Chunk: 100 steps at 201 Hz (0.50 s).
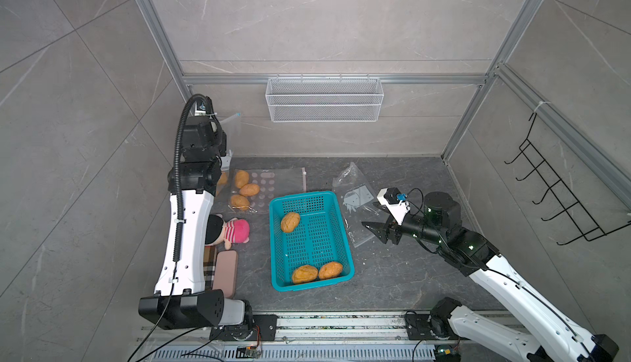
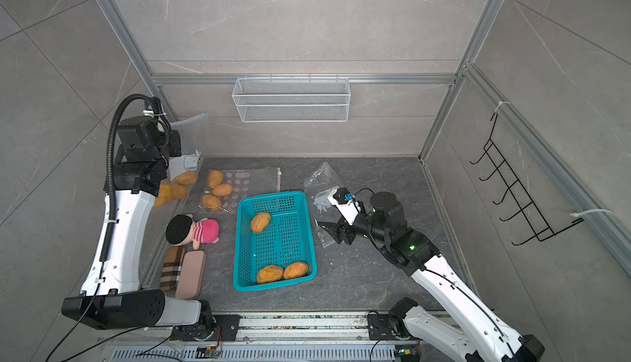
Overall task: Put the potatoes into a zipper bag and zip it
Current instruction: Place the zipper food storage bag in the zipper food storage bag.
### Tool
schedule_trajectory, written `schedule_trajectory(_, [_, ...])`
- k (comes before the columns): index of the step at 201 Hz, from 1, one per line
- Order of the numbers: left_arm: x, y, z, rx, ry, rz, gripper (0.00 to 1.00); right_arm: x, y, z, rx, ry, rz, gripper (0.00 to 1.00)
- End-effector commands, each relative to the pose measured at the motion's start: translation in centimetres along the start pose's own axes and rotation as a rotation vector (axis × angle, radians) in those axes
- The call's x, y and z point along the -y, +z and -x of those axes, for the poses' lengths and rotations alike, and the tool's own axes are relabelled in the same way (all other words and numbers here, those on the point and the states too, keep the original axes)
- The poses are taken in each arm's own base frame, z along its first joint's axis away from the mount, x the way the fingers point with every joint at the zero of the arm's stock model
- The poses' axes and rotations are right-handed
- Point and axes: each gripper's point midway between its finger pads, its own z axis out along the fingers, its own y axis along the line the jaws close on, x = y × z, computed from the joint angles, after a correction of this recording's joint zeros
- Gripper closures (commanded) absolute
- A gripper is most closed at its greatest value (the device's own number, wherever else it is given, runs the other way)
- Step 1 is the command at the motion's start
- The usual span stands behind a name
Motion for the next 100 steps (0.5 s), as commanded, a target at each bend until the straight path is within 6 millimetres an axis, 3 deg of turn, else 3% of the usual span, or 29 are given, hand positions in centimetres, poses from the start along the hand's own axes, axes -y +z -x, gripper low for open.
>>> schedule_trajectory(1, [3.5,0.7,1.1,0.107,-0.089,-0.173,1.00,-0.3,0.4,-0.4,-0.015,0.032,0.027,0.27])
schedule_trajectory(29, [12.2,1.1,-2.6,0.080,-0.196,-0.546,1.00,-0.4,0.4,-0.5,-0.020,0.039,0.033,0.27])
schedule_trajectory(58, [21.2,-0.1,-6.6,0.048,-0.146,-0.751,1.00,-0.5,0.5,-1.1,-0.031,0.049,0.038,0.27])
schedule_trajectory(79, [25.4,0.0,-9.9,-0.020,-0.153,-0.830,1.00,-0.6,0.6,-1.4,-0.040,0.058,0.043,0.27])
schedule_trajectory(100, [27.8,1.0,-12.4,-0.085,-0.192,-0.870,1.00,-0.7,0.6,-1.6,-0.046,0.060,0.047,0.27])
